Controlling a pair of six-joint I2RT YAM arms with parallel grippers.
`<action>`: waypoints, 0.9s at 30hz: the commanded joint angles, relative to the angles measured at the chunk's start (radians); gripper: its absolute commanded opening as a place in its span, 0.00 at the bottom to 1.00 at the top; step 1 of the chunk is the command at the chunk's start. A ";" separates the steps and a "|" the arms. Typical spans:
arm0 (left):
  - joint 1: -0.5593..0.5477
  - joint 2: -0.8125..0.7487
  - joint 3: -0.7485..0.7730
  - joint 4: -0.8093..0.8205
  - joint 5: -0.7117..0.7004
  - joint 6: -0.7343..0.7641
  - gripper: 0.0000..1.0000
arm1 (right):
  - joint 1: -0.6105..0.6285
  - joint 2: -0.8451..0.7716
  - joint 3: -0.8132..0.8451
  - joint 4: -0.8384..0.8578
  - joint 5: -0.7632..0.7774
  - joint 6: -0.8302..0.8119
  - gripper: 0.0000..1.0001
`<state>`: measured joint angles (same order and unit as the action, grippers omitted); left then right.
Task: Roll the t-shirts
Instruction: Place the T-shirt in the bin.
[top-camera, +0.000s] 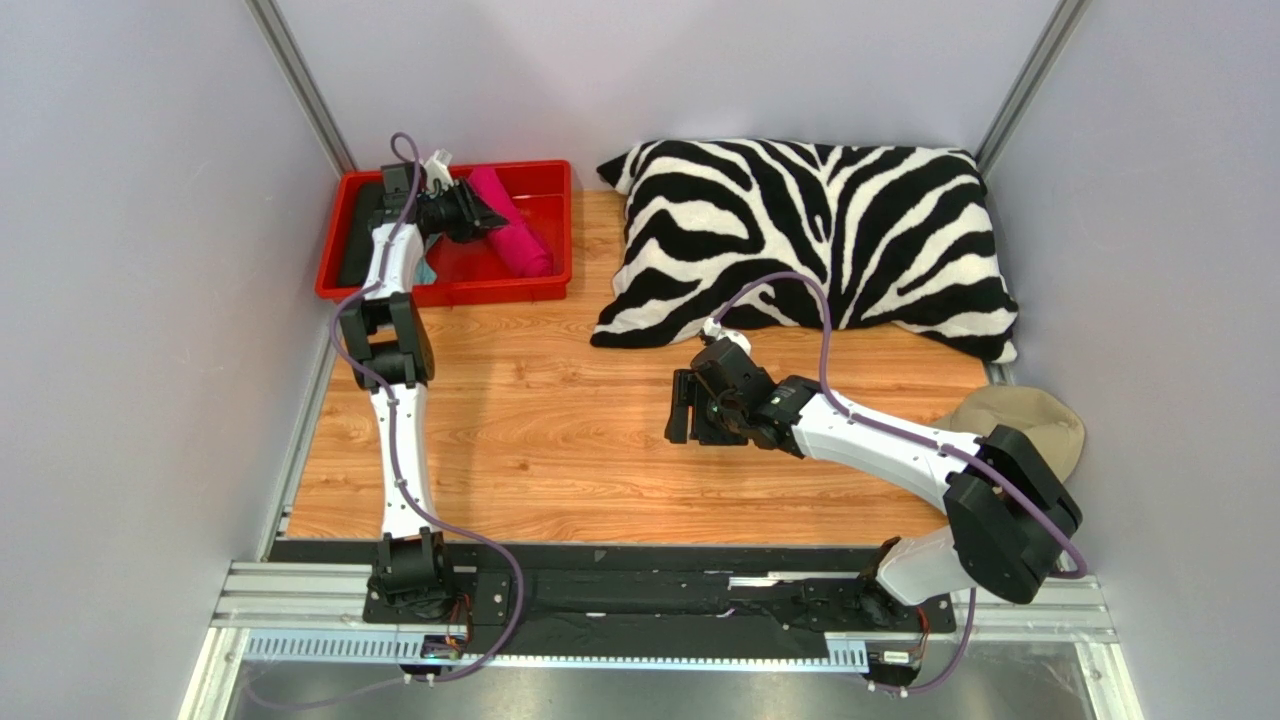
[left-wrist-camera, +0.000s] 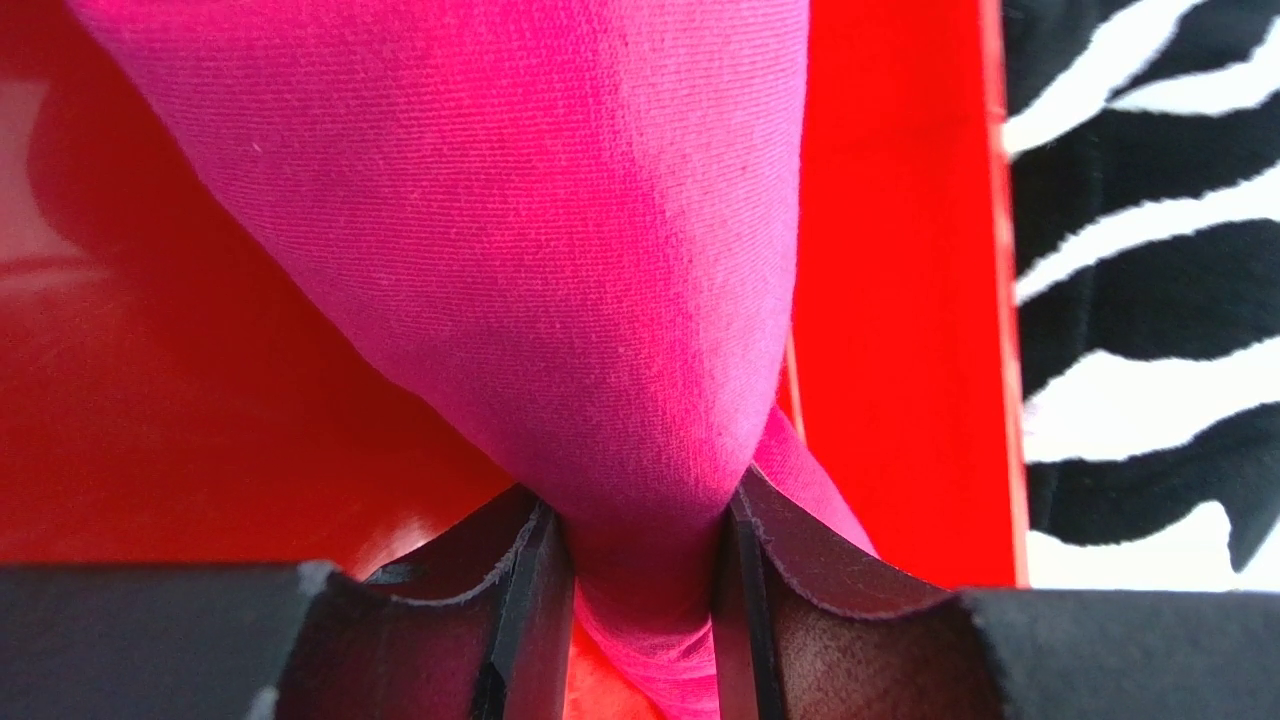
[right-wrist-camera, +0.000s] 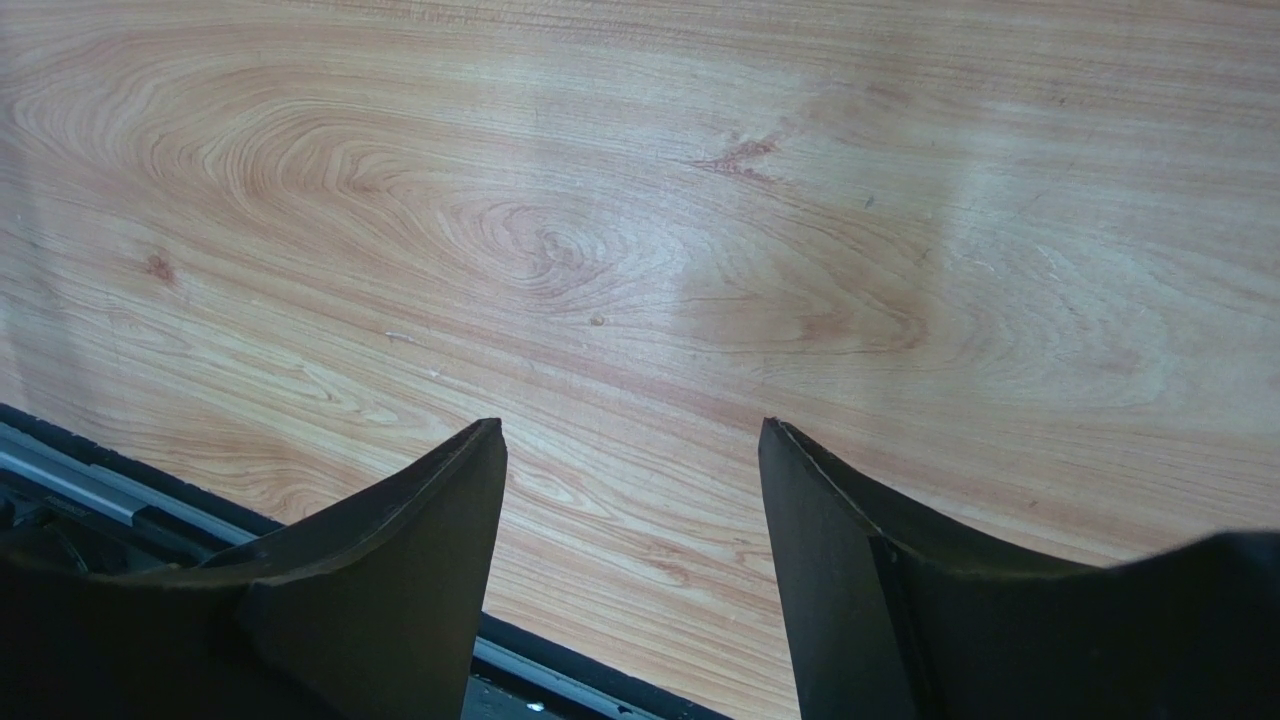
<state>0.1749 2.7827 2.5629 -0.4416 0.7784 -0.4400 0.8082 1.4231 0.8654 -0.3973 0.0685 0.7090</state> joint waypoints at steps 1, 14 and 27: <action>0.023 -0.032 -0.006 -0.039 -0.097 0.021 0.12 | -0.006 -0.015 0.017 0.043 -0.006 -0.017 0.67; 0.041 -0.123 -0.124 -0.017 -0.175 -0.020 0.54 | -0.007 -0.049 -0.003 0.043 -0.010 -0.020 0.67; 0.054 -0.181 -0.190 -0.013 -0.277 -0.066 0.61 | -0.007 -0.050 0.000 0.035 -0.013 -0.022 0.67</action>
<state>0.2050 2.6766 2.4012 -0.4461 0.5774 -0.4938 0.8078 1.4025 0.8642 -0.3908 0.0597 0.7052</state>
